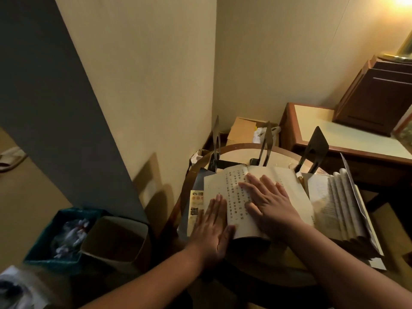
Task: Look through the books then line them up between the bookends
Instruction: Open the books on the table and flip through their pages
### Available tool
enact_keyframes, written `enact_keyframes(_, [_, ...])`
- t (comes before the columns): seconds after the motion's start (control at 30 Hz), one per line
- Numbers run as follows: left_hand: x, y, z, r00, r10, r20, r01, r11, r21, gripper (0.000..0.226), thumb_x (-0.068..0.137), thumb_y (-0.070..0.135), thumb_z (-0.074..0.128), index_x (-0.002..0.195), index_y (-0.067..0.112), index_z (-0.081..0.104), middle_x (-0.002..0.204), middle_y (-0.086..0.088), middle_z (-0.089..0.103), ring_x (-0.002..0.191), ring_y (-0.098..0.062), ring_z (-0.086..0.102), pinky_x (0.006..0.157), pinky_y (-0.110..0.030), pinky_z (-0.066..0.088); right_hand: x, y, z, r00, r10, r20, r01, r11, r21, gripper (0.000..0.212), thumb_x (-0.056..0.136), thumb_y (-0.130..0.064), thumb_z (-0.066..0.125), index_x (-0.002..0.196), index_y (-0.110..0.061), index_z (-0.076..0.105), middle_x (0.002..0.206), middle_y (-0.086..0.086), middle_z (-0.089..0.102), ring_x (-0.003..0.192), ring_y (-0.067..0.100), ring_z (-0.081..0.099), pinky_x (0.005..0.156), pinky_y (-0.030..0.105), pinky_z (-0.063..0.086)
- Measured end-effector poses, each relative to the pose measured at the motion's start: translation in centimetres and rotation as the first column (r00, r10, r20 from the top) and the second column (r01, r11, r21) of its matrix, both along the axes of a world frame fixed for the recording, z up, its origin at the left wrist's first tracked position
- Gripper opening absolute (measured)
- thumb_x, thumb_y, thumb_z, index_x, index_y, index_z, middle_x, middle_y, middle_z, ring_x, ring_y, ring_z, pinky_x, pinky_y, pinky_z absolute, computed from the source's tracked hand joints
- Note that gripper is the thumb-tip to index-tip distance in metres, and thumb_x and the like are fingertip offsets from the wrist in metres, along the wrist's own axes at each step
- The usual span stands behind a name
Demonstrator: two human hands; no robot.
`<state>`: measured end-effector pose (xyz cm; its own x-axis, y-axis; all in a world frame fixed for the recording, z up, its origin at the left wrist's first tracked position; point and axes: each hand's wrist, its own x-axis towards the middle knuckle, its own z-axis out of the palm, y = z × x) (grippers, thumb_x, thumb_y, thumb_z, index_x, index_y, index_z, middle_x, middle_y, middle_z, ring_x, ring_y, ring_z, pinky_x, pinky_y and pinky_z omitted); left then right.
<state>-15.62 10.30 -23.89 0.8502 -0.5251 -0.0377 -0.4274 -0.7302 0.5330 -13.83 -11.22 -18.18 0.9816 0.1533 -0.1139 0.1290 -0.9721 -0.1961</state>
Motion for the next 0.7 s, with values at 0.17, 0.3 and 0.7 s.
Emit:
enact_keyframes(0.17, [0.3,0.3,0.5,0.999,-0.023,-0.049,0.024,1.0,0.013,0.081,0.086,0.076,-0.005,0.149,0.033,-0.029,0.157,0.015,-0.034,0.141,0.0,-0.035,0.118,-0.037,-0.018,-0.1,0.1,-0.2,1.0,-0.013,0.014,0.013,1.0,0.017,0.06,0.1,-0.061,0.024,0.154,-0.052,-0.001,0.164,-0.019,-0.018,0.149,0.016,-0.024,0.121,0.049,-0.015])
enact_keyframes(0.3, [3.8,-0.7,0.9,0.992,0.027,-0.123,-0.031,0.999,-0.031,0.083,0.087,0.075,-0.003,0.153,0.028,-0.021,0.16,0.012,-0.027,0.145,-0.006,-0.028,0.122,-0.045,-0.011,0.0,0.0,-0.3,1.0,-0.013,0.013,0.013,1.0,0.015,0.06,0.1,-0.062,0.023,0.153,-0.053,-0.002,0.163,-0.02,-0.018,0.149,0.016,-0.024,0.121,0.049,-0.016])
enact_keyframes(0.7, [12.0,-2.9,2.9,0.931,0.216,-0.294,-0.242,0.969,-0.053,0.09,0.084,0.084,0.015,0.156,0.031,0.013,0.162,0.001,0.02,0.146,-0.03,0.025,0.117,-0.055,0.025,0.1,-0.3,-0.2,1.0,-0.024,-0.009,0.024,1.0,0.014,0.061,0.098,-0.065,0.02,0.153,-0.053,-0.005,0.161,-0.021,-0.023,0.148,0.015,-0.028,0.121,0.05,-0.017])
